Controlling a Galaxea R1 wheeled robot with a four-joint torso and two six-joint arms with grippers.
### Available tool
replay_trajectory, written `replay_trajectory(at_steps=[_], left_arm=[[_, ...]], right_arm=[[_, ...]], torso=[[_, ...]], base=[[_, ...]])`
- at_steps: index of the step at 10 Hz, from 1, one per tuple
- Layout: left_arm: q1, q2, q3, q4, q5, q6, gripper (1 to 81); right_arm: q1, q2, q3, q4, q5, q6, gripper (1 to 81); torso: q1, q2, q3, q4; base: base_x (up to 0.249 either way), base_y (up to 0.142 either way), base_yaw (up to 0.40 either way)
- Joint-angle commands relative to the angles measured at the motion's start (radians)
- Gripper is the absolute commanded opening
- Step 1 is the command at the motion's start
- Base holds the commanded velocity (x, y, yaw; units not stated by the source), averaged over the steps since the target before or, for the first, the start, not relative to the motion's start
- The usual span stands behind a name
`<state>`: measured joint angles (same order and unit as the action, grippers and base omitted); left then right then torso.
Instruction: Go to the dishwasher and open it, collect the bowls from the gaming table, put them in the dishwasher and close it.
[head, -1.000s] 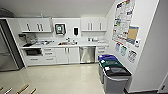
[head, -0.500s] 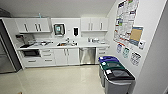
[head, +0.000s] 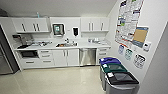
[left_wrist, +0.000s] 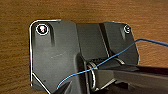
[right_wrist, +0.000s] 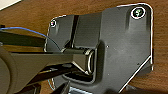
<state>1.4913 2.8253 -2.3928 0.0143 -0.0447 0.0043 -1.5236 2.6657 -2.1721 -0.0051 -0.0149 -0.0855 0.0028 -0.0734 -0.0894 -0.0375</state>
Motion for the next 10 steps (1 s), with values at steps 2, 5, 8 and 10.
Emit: replay_trajectory(at_steps=[2,5,8,10], left_arm=[[-0.050,-0.013,0.006,0.000,0.051,0.010,81.1],[-0.050,-0.013,0.006,0.000,0.051,0.010,81.1],[-0.049,-0.013,0.001,0.000,0.051,0.010,81.1],[-0.048,-0.009,-0.006,0.000,0.051,0.010,81.1]], right_arm=[[0.047,-0.021,0.011,-0.007,-0.054,-0.006,81.1],[0.047,-0.016,-0.001,-0.007,-0.053,-0.005,81.1],[0.047,-0.005,-0.014,-0.007,-0.053,-0.007,81.1],[0.047,-0.002,-0.021,-0.007,-0.053,-0.007,81.1]], torso=[[0.000,0.000,0.000,0.000],[0.000,0.000,0.000,0.000],[0.000,0.000,0.000,0.000],[0.000,0.000,0.000,0.000]], base=[[0.172,0.000,0.000],[0.167,0.000,0.000],[0.157,0.000,0.000],[0.147,0.000,0.000]])
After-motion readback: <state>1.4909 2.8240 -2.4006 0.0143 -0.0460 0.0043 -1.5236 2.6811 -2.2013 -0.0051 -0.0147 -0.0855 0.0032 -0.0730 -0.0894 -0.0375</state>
